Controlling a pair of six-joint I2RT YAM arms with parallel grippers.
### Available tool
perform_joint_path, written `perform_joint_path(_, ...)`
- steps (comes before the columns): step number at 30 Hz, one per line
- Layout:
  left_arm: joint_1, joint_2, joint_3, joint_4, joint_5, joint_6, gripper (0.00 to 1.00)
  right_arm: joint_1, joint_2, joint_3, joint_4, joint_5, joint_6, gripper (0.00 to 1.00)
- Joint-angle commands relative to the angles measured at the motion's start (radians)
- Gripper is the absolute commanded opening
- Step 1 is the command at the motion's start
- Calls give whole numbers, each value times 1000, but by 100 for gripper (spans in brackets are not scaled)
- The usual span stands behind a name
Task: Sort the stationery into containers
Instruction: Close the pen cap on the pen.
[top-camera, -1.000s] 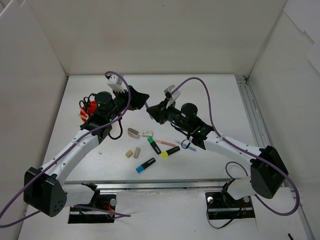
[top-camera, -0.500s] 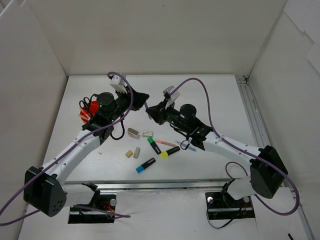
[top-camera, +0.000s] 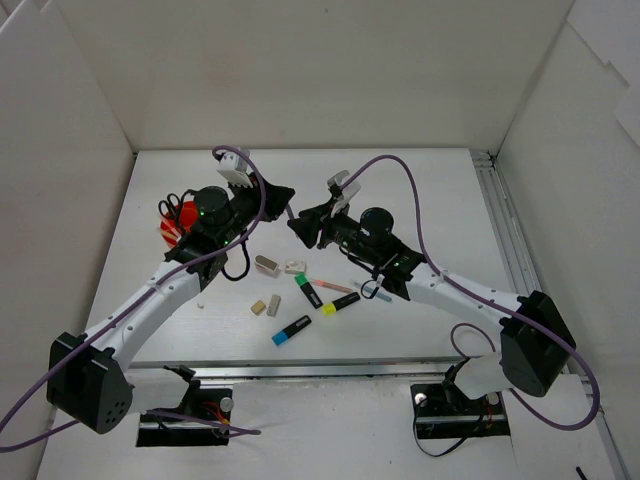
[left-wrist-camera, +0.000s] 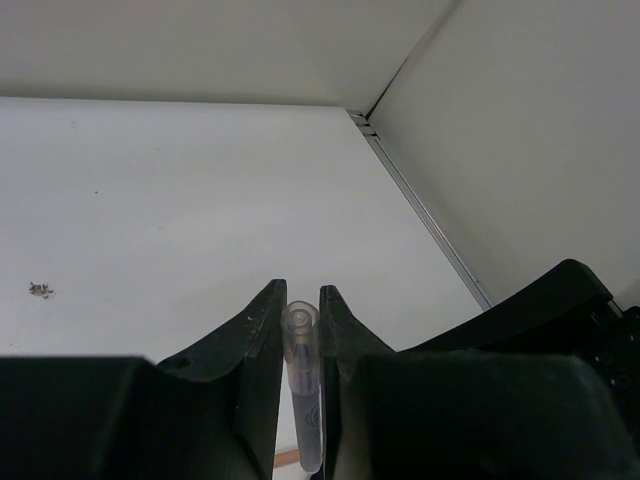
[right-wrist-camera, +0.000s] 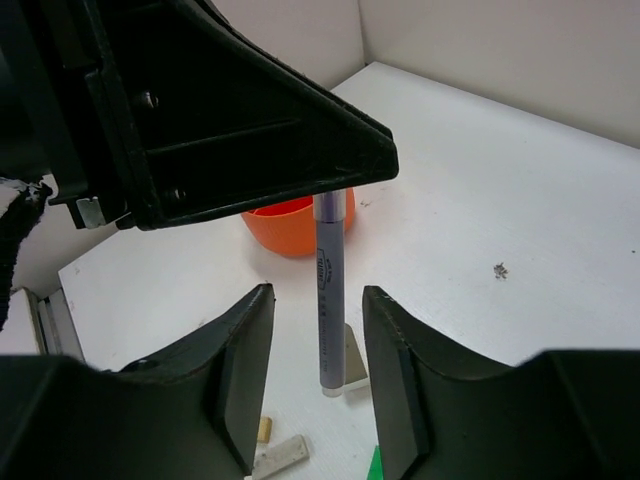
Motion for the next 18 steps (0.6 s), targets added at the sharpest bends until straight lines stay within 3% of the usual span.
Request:
perform_joint_path(1, -7, -37, 20, 70, -36, -2, 0, 3, -8, 53, 106, -28, -3, 40)
perform_joint_path(5, -7, -45, 20, 71, -42, -3, 0, 3, 5, 45, 105, -48, -6, 49)
perform_joint_path(13, -16, -71, 13, 77, -37, -6, 0, 2, 60, 65, 105, -47, -17, 50)
perform_joint_path(16, -16, -74, 13, 77, -36, -8, 0, 3, 74, 71, 106, -44, -19, 25)
perform_joint_path(17, -16, -75, 13, 77, -34, -6, 0, 5, 74, 74, 106, -47, -28, 11)
perform_joint_path(18, -16, -72, 13, 77, -31, -6, 0, 3, 74, 76, 106, -44, -31, 5)
